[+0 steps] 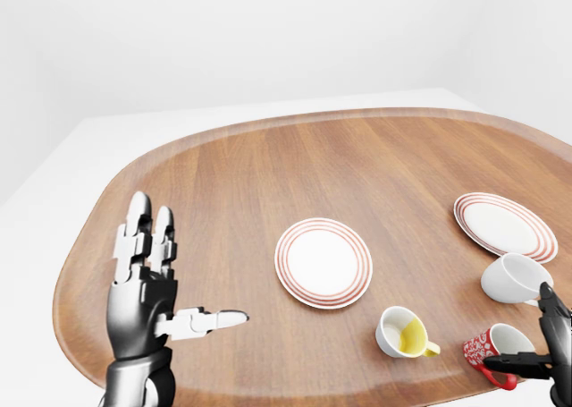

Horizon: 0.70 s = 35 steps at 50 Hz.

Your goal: Put the red mug on the left plate.

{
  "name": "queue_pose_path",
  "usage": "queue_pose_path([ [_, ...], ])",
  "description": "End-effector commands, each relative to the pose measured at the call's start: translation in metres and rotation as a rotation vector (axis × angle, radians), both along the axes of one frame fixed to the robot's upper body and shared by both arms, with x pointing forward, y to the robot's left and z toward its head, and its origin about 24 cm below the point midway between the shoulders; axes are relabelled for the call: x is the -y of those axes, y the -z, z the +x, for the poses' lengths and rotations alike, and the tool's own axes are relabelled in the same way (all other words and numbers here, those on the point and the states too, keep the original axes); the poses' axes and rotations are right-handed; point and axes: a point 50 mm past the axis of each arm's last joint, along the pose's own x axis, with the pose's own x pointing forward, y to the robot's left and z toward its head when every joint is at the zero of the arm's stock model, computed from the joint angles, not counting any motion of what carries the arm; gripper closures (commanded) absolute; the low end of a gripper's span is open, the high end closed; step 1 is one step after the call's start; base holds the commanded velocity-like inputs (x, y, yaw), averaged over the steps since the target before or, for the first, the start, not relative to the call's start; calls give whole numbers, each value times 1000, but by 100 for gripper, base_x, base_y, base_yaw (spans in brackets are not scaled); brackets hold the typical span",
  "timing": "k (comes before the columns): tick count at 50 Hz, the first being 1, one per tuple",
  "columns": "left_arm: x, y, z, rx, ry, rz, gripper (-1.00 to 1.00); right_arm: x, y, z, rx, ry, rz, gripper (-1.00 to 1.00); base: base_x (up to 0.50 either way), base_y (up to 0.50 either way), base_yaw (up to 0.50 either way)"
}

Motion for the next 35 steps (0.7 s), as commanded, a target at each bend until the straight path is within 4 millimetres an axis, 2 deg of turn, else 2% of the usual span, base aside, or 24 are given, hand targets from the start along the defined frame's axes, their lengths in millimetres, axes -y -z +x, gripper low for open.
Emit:
queue_pose_path([
  [1, 1, 0, 0, -2, 2, 1, -100, 0, 6, 2, 0, -6, 24, -100, 0, 0, 0],
  [11, 1, 1, 1, -4, 4, 4, -100, -1, 25, 9, -9, -15, 45, -100, 0, 0, 0],
  [24, 0, 0, 0, 0, 2, 2, -100, -4, 31, 13, -24, -30, 50, -100, 0, 0, 0],
  [25, 0, 0, -1, 0, 3, 2, -100, -5, 32, 12, -32, -34, 49, -43, 0, 0, 0],
  [27, 0, 0, -1, 0, 4, 3, -100, -5, 35, 12, -43, -35, 51, 100, 0, 0, 0],
  [35, 0, 0, -1, -1, 3, 2, -100, -7, 40, 13, -68, -44, 66, 100, 0, 0, 0],
])
